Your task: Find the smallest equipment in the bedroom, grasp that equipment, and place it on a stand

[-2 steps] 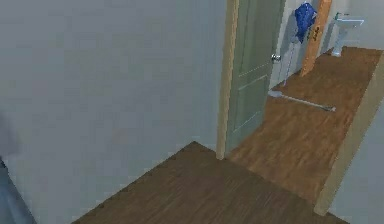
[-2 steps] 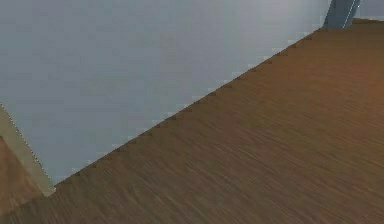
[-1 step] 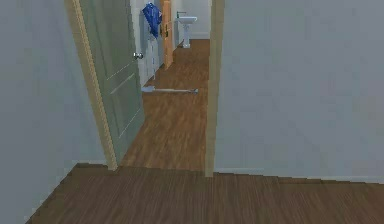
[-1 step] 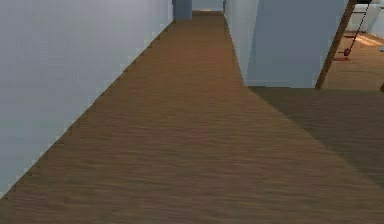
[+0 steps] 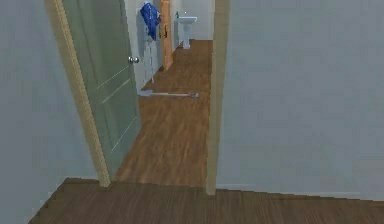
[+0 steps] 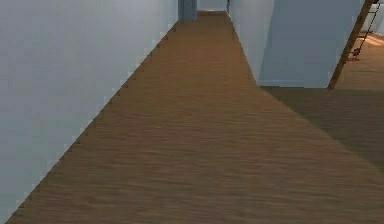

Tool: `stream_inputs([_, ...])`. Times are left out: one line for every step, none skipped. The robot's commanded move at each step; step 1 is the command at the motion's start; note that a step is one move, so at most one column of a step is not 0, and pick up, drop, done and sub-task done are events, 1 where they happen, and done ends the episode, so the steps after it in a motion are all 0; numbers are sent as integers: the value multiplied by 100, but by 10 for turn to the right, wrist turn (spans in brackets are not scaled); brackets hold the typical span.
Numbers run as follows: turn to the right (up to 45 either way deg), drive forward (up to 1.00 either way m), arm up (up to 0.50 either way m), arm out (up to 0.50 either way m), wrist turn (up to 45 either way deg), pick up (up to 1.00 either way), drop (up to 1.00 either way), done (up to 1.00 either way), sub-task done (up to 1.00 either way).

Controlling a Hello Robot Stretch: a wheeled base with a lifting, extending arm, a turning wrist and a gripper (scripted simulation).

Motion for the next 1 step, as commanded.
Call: stream_inputs([-120, 0, 0, 0, 0, 0, 0, 0, 0])
